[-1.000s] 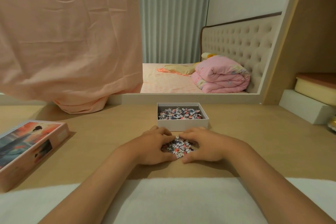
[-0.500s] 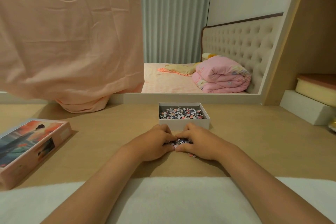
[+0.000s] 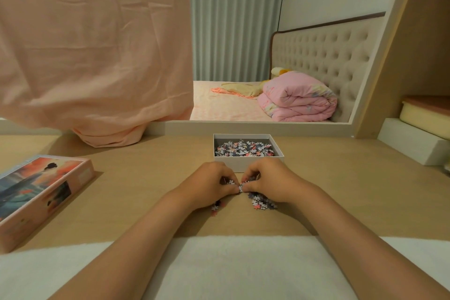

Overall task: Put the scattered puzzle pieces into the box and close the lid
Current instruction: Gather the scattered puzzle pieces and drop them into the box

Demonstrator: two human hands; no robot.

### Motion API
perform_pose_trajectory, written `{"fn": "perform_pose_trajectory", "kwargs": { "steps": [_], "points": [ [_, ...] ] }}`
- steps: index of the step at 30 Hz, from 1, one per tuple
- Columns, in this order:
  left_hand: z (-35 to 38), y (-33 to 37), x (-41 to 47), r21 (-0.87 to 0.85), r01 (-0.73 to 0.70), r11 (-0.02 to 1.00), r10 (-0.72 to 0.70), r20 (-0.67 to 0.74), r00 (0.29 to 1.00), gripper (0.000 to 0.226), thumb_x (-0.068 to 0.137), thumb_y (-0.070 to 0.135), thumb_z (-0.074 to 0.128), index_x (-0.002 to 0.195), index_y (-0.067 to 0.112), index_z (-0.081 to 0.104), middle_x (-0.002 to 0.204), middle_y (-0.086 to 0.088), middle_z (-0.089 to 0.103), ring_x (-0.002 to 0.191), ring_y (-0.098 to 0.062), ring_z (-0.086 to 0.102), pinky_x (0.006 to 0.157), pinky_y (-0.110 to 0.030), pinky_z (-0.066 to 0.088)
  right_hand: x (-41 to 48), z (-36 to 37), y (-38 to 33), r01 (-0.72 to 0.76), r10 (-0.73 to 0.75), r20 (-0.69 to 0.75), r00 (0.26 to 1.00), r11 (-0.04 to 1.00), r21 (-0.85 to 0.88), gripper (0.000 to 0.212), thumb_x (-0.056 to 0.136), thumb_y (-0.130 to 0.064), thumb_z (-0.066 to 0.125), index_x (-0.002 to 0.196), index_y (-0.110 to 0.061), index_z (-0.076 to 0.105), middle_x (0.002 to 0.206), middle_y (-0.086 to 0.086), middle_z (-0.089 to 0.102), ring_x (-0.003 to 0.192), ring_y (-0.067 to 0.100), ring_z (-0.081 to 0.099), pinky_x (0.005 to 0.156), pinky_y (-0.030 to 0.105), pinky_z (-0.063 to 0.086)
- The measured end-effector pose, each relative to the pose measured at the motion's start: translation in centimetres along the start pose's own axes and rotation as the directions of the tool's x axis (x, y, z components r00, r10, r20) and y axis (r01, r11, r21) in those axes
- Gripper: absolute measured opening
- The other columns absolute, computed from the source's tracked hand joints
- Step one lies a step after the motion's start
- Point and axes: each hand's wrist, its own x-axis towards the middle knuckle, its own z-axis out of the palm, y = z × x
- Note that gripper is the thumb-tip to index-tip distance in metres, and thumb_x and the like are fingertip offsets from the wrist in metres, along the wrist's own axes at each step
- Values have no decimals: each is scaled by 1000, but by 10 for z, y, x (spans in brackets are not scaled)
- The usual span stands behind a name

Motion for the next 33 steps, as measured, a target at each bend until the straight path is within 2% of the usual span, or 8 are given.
{"fn": "perform_pose_trajectory", "kwargs": {
  "steps": [5, 8, 11, 16, 19, 22, 28, 33],
  "points": [
    [-7, 0, 9, -127, -14, 992, 5, -72, 997, 4, 83, 27, 75, 86, 28, 78, 82, 14, 65, 76, -2, 60, 67, -22, 50, 6, -15, 4, 21, -17, -58, 998, 998, 65, 6, 79, -25, 83, 79, -23, 77, 73, -8, 73, 67, 5, 66, 66, 24, 54],
    [-16, 0, 24, -192, 3, 981, -33, -152, 988, 4, 84, 28, 75, 87, 28, 78, 81, 13, 62, 72, 0, 57, 64, -16, 42, 19, -30, 7, 42, -24, -176, 984, 994, 98, 6, 79, -25, 83, 81, -23, 78, 77, -9, 72, 64, -2, 60, 61, 19, 46],
    [-22, -3, 45, -185, -12, 983, -25, -200, 979, 7, 84, 27, 75, 90, 25, 78, 84, 5, 65, 73, -7, 56, 67, -26, 46, 35, -38, 10, 51, 2, -289, 957, 983, 175, 6, 79, -22, 82, 82, -23, 77, 73, -11, 70, 57, -6, 57, 59, 18, 44],
    [-15, -10, 72, -257, 26, 966, -98, -273, 957, 4, 86, 25, 74, 89, 24, 77, 82, 2, 69, 72, -15, 62, 69, -38, 54, 59, -31, 18, 48, 41, -436, 899, 980, 191, 10, 83, -20, 79, 93, -19, 79, 82, -7, 72, 69, -2, 59, 61, 8, 41],
    [-9, -17, 78, -242, 29, 970, -76, -191, 979, 14, 88, 23, 71, 101, 24, 77, 93, 8, 70, 80, -3, 63, 73, -24, 52, 67, -25, 24, 49, -8, -354, 935, 993, 106, 23, 92, -23, 69, 113, -19, 76, 103, -3, 72, 88, 6, 60, 73, 18, 41],
    [-9, -21, 78, -251, -2, 968, -30, -124, 992, 26, 92, 19, 67, 117, 25, 72, 110, 10, 71, 92, 2, 64, 83, -13, 50, 71, -22, 29, 68, -58, -235, 970, 997, 34, 28, 100, -24, 56, 124, -22, 70, 98, -7, 59, 95, 12, 54, 74, 23, 32],
    [-21, -24, 70, -117, -11, 993, -13, -200, 980, 27, 98, 24, 55, 121, 24, 69, 122, 11, 66, 105, -5, 60, 95, -26, 48, 67, -22, 34, 63, -55, -326, 944, 998, 16, 22, 97, -22, 59, 114, -27, 74, 99, -9, 58, 88, 9, 54, 77, 24, 37],
    [-18, -27, 58, 212, -47, 976, 37, 48, 998, 41, 96, 42, 46, 133, 30, 60, 143, 12, 52, 128, -8, 48, 107, -29, 37, 46, -18, 30, 195, -221, -181, 958, 969, -152, 28, 98, -35, 52, 111, -28, 75, 120, -14, 67, 109, 9, 60, 95, 35, 48]
  ]
}}
